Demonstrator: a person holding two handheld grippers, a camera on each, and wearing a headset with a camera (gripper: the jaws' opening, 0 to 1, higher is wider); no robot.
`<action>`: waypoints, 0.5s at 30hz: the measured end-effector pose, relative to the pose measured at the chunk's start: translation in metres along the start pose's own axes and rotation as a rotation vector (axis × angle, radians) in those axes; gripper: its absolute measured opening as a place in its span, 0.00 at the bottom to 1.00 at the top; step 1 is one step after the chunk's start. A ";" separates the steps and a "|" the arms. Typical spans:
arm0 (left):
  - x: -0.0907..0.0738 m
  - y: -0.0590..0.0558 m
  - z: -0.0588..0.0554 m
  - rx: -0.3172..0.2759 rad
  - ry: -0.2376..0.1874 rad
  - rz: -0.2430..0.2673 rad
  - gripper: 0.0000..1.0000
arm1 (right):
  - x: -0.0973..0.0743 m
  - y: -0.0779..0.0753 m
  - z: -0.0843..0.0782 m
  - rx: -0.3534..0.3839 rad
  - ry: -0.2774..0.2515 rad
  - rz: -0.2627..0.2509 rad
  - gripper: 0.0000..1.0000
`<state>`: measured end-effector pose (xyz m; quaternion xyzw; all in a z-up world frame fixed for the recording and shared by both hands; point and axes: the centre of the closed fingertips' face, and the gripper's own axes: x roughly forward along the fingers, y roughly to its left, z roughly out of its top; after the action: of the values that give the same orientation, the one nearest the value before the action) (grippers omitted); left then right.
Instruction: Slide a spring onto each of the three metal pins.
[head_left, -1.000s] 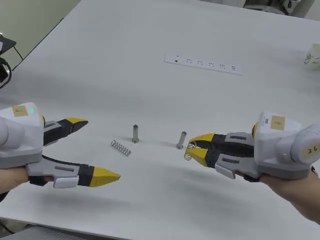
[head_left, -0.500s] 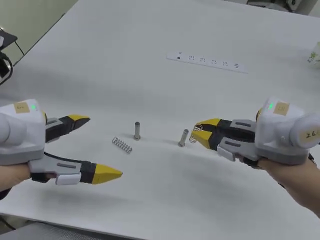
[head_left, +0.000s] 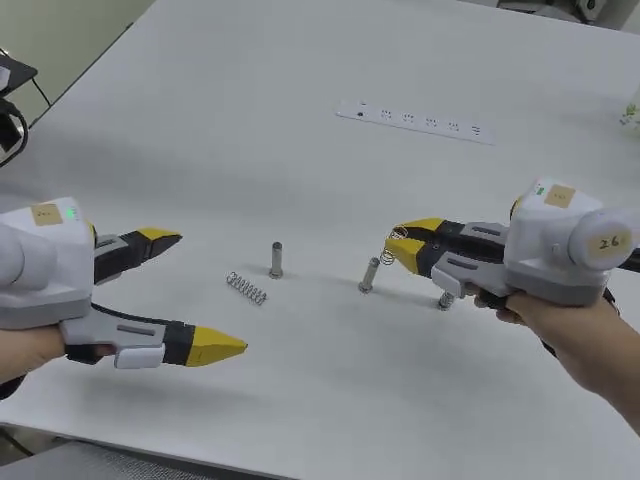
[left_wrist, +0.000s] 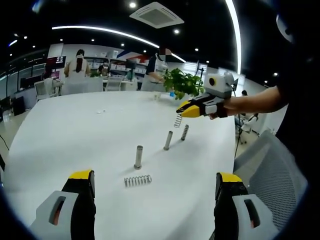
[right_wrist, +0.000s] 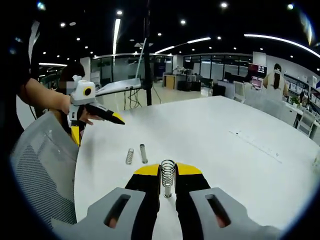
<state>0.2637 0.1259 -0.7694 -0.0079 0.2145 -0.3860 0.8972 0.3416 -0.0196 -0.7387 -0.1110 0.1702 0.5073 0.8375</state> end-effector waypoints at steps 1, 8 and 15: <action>0.000 0.001 0.000 0.000 0.000 0.001 0.98 | 0.001 0.000 0.000 0.008 -0.002 -0.002 0.08; -0.002 0.004 -0.003 0.000 0.006 0.008 0.98 | 0.007 -0.003 -0.002 0.017 -0.002 -0.003 0.08; -0.001 0.003 -0.004 -0.006 0.007 0.004 0.98 | 0.011 -0.006 -0.006 0.035 0.004 -0.004 0.08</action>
<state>0.2631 0.1292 -0.7733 -0.0089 0.2187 -0.3835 0.8972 0.3502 -0.0156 -0.7486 -0.0979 0.1807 0.5025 0.8398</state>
